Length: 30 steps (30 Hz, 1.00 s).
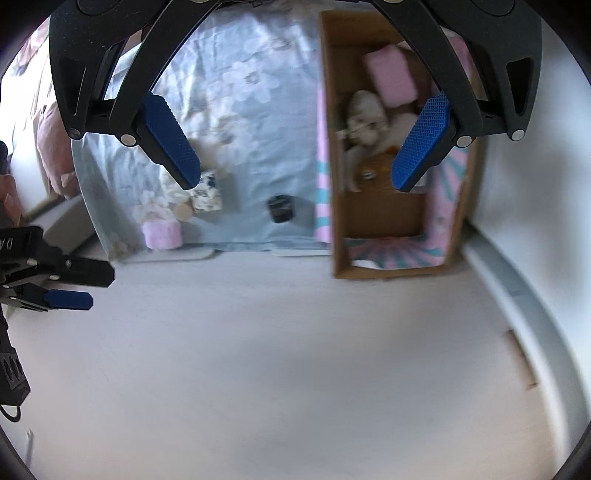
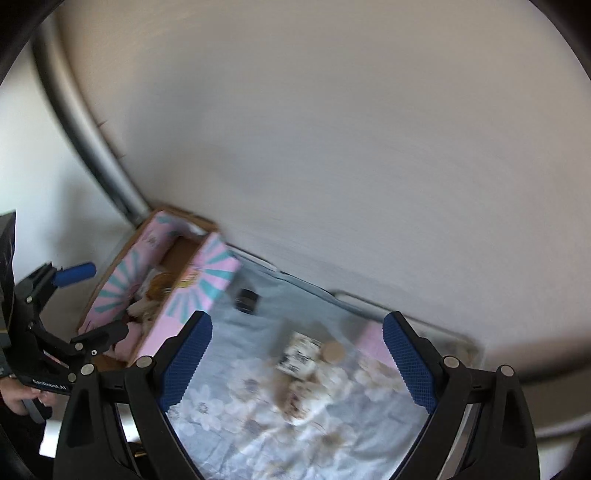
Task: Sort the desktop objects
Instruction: 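Move both tools back over the items on the sheet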
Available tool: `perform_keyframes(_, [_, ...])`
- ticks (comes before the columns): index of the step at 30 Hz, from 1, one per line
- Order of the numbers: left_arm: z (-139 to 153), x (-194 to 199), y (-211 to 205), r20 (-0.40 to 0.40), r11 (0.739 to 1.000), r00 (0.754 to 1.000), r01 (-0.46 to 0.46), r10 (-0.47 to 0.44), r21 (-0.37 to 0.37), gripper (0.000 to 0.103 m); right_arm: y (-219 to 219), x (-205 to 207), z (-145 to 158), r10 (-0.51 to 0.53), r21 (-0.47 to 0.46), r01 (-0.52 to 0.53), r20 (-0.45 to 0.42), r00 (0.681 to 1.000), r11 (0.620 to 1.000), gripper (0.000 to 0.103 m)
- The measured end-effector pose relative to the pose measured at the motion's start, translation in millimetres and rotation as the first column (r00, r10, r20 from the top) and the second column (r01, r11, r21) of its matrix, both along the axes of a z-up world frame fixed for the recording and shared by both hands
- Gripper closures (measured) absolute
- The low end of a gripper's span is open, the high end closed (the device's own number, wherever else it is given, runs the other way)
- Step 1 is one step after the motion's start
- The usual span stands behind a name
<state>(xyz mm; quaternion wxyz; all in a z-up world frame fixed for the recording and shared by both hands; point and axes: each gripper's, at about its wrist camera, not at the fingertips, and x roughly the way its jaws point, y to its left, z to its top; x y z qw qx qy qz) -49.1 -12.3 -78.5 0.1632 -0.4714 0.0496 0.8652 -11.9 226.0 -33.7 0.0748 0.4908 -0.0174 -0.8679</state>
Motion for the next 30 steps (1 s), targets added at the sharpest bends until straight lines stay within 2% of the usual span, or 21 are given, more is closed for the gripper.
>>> perform_keyframes(5, [-17.1,-4.7,26.7,-0.009,1.0,1.0,-0.023,0.023,0.006,0.0,39.1,10.3,-27.1,-0.116,-0.03,0.116,0.008,0.993,0.993,0.01])
perform_keyframes(6, [-22.5,-6.2,28.8,-0.008,0.999,0.999,-0.035,0.035,0.012,0.0,47.1,12.5,-34.5,-0.168,-0.037,0.168,0.006,0.986,0.985,0.01])
perform_keyframes(11, [-59.2,-11.9,45.2,-0.011,0.992,0.992,-0.123,0.123,0.025,0.0,70.8,19.7,-83.9,-0.27,-0.101,0.27,0.012,0.963,0.957,0.01])
perform_keyframes(14, [-88.4,-14.3,57.4,-0.044,0.985,0.984,-0.173,0.174,0.018,0.0,81.4,21.4,-118.5,-0.313,-0.098,0.313,0.024,0.95,0.945,0.01])
perform_keyframes(17, [-113.5,-21.0,67.2,-0.065,0.978,0.976,-0.209,0.208,-0.004,0.0,86.8,20.1,-145.1,-0.345,-0.091,0.345,0.016,0.938,0.934,0.01])
perform_keyframes(21, [-145.3,-36.7,76.9,-0.101,0.964,0.962,-0.261,0.255,-0.049,0.002,88.9,18.1,-165.5,-0.363,-0.127,0.361,0.009,0.932,0.924,0.01])
perform_keyframes(23, [-152.8,-38.6,83.8,-0.14,0.967,0.961,-0.249,0.239,-0.059,0.003,88.2,15.4,-173.6,-0.359,-0.136,0.357,0.011,0.933,0.924,0.01])
perform_keyframes(27, [-171.6,-48.7,91.2,-0.127,0.966,0.964,-0.244,0.233,-0.08,0.003,88.9,7.5,-184.9,-0.364,-0.137,0.363,0.021,0.931,0.922,0.01])
perform_keyframes(30, [-180.5,-55.9,85.2,-0.104,0.961,0.959,-0.272,0.265,-0.056,0.004,90.7,-0.2,-192.5,-0.378,-0.126,0.379,0.028,0.925,0.917,0.01])
